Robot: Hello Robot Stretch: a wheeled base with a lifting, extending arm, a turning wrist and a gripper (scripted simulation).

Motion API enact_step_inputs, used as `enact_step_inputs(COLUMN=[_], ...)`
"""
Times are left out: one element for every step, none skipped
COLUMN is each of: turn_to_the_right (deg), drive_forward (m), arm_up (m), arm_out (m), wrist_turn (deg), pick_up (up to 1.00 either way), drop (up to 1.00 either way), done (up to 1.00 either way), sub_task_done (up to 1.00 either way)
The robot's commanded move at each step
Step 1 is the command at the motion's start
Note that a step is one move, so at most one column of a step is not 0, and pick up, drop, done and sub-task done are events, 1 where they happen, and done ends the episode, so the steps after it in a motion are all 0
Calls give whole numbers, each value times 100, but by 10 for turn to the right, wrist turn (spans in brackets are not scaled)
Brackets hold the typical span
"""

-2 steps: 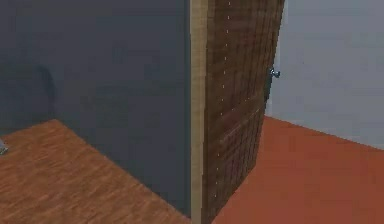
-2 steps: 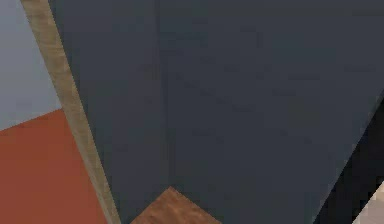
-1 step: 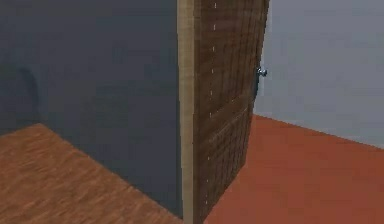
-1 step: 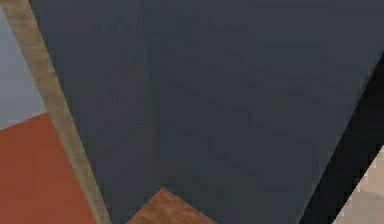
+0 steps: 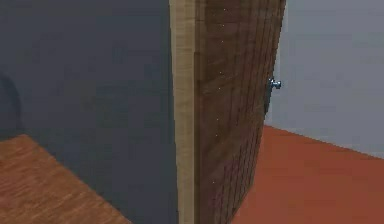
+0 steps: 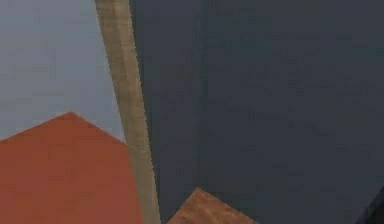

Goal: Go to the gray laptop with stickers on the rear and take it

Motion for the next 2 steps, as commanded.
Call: enact_step_inputs(turn_to_the_right=[330,0], drive_forward=[0,30], arm_up=[0,0], arm_out=[0,0], wrist_turn=[0,0], pick_up=[0,0], drop=[0,0], done=[0,0], sub_task_done=[0,0])
